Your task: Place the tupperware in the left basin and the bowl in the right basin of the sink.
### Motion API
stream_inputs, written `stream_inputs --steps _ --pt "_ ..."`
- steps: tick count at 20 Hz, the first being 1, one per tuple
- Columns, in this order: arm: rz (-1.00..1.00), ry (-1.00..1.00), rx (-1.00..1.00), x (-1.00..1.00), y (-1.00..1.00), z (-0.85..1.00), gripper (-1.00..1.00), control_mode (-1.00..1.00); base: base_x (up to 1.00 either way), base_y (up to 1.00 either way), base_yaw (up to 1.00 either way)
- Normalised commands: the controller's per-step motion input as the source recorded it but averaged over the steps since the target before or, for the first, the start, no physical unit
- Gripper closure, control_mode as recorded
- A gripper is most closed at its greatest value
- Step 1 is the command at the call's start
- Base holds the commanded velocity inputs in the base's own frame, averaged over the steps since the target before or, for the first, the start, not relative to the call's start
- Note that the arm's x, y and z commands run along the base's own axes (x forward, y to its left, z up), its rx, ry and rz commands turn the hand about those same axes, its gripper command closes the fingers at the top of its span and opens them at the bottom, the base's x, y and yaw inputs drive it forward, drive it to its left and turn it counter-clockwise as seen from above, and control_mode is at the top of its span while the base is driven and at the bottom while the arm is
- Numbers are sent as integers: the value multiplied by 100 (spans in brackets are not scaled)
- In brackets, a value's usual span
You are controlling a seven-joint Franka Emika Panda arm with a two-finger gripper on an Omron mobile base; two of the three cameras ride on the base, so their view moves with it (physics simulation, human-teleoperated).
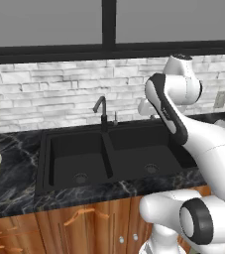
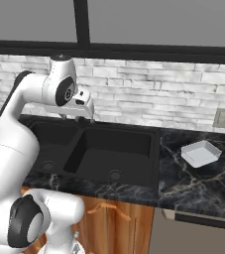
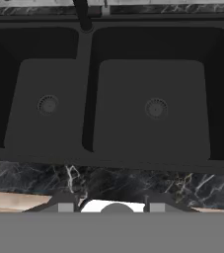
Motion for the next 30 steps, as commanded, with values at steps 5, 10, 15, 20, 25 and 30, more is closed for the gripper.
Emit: stream_inputs --steps 5,10,15,20,25,30 --pt "0 0 0 0 -26 0 -100 -100 0 0 0" --pt "0 0 0 0 -57 0 -100 -100 0 0 0" --pt "0 0 0 0 -63 0 -100 -100 0 0 0" --pt "0 0 -2 0 -59 0 -100 -100 0 0 0" --pt "2 0 -2 0 -62 -4 -100 -100 0 0 0" --pt "2 0 -6 0 -55 -10 -100 -100 0 0 0"
